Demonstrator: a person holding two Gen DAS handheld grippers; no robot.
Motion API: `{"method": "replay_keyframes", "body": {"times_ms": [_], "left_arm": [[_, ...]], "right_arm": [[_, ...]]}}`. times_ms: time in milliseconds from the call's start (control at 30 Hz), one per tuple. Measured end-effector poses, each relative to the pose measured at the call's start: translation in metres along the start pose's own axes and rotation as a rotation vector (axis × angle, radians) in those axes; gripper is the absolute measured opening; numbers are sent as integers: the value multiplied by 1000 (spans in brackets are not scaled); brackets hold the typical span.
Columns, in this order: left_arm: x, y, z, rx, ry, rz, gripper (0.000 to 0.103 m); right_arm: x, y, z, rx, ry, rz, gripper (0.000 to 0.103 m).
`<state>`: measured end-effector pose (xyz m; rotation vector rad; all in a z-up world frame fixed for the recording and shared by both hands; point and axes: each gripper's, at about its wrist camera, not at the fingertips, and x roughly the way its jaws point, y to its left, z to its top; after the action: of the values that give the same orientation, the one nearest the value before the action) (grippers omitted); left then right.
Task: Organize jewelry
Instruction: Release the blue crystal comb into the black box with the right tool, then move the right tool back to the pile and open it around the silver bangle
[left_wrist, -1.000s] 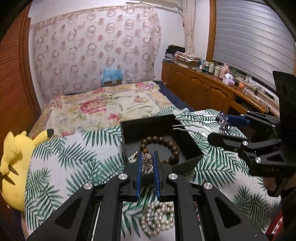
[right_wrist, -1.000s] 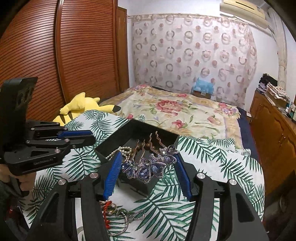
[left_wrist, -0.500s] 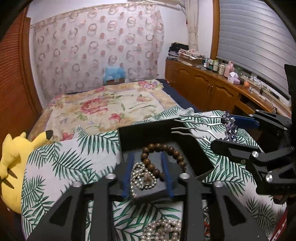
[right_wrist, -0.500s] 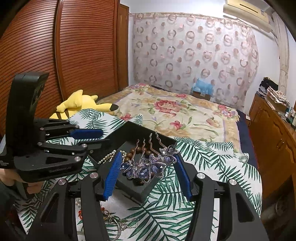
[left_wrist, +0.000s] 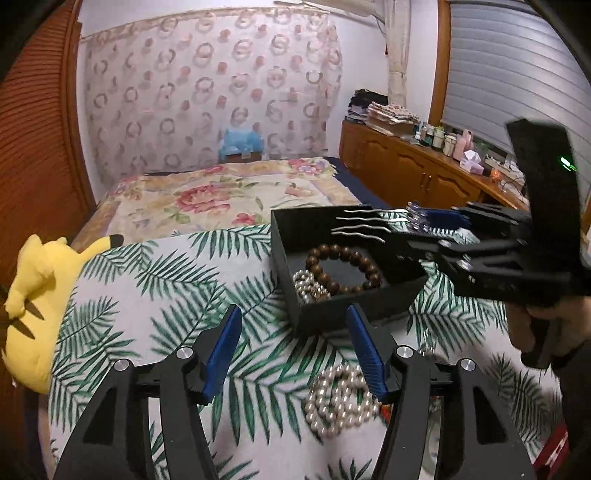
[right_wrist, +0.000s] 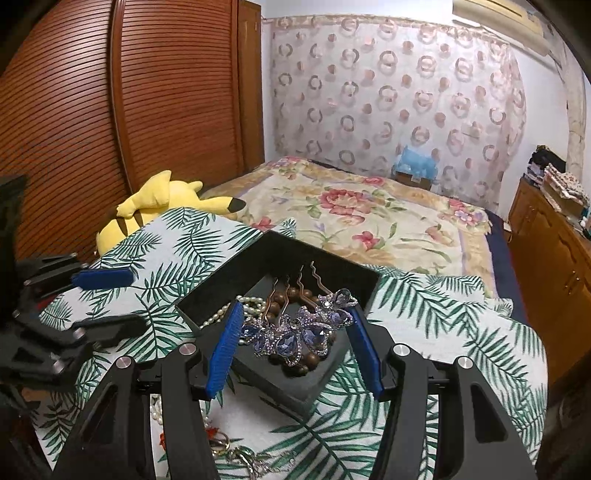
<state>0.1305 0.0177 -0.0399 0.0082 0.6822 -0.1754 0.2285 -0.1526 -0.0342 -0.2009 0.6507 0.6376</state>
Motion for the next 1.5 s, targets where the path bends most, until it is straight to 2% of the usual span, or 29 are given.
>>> {"method": "replay_keyframes", "body": {"times_ms": [367, 433, 600, 767, 1000, 1233, 1500], "left_arm": [[-21, -1, -34, -4, 23, -32, 58], [-21, 0, -40, -11, 33, -37, 58], [-20, 0, -50, -19, 50, -44, 58], [-23, -2, -55, -20, 52, -45, 62], [-28, -9, -62, -16, 54, -60, 63], [-31, -17, -66, -5, 57, -62, 64], [-30, -21, -72, -6, 68, -68, 64]], "right_arm": [[27, 14, 4, -31, 36, 8, 62], [25, 14, 3, -31, 29, 5, 65], [6, 15, -3, -30, -4, 7, 66], [-26, 18, -26, -25, -20, 8, 66], [-50, 26, -74, 16, 30, 21, 66], [-50, 42, -105, 35, 79, 44, 66], [-36, 54, -111, 32, 136, 41, 66]]}}
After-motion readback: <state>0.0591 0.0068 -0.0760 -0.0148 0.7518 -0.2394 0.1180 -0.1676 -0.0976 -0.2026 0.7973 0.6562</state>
